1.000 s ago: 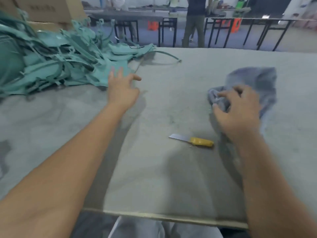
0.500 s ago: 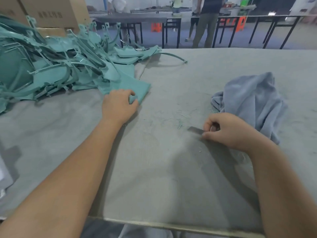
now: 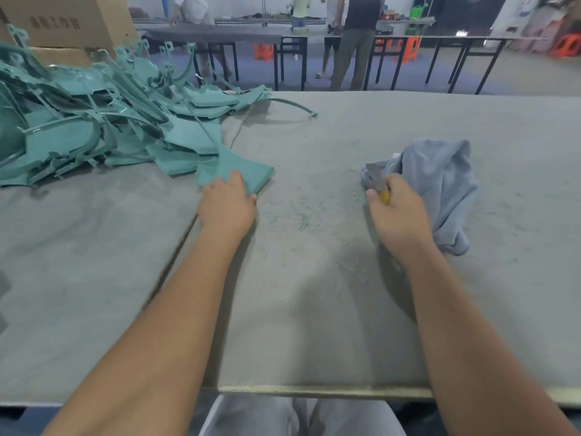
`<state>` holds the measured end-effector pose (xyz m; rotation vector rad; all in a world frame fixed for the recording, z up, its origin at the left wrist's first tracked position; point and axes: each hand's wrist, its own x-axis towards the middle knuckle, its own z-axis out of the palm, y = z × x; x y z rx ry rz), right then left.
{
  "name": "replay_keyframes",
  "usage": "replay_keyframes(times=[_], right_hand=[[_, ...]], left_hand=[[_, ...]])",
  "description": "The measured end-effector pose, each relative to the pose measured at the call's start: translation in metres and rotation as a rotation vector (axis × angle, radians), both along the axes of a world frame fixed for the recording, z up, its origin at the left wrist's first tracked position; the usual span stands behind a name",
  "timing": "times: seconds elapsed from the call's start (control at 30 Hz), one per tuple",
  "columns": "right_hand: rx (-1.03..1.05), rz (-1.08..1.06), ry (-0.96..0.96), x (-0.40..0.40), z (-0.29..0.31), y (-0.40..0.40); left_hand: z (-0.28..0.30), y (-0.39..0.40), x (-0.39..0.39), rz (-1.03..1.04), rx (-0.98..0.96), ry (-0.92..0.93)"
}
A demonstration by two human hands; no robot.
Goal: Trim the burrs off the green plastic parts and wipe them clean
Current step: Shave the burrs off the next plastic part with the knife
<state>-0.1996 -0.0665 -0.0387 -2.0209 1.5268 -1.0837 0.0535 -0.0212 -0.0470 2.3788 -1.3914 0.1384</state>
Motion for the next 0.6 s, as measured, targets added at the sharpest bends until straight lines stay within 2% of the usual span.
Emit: replay_keyframes(times=[0.07,0.13,0.2,0.23,0.3,0.37,0.43,0.47,0.53,0.6], right_hand=[[-0.118,0.028,0.177,0.005,0.002,0.007],[-0.394,0.053,0.313,0.018,0.007,0.016],[-0.519,0.118,0.296,0.037,0.014,0.021],[-0.465,0.180,0.183,0.047,0.015,0.021],[-0.153,0.320,-0.172,0.067,0.016,0.023],[0.126,0.394,-0.455,0.081,0.011,0.023],[0.262,0.416,-0.597,0.087,0.003,0.022],[0.286,0.416,-0.631,0.087,0.001,0.023],[0.279,0.403,-0.626,0.079,-0.003,0.020],[0.252,0.379,-0.570,0.066,-0.004,0.017]], left_hand=[[-0.003,0.002,-0.013,-0.024,-0.005,-0.062],[-0.003,0.005,-0.019,-0.031,-0.066,-0.065],[0.001,0.009,-0.019,-0.023,-0.289,0.030],[0.004,0.011,-0.019,-0.036,-0.435,0.129],[0.007,0.013,-0.024,-0.124,-0.651,0.430],[0.011,0.014,-0.033,-0.240,-0.742,0.900],[0.015,0.014,-0.041,-0.262,-0.650,1.320],[0.016,0.013,-0.043,-0.261,-0.548,1.398],[0.016,0.013,-0.044,-0.302,-0.356,1.373],[0.020,0.015,-0.042,-0.339,-0.268,1.414]])
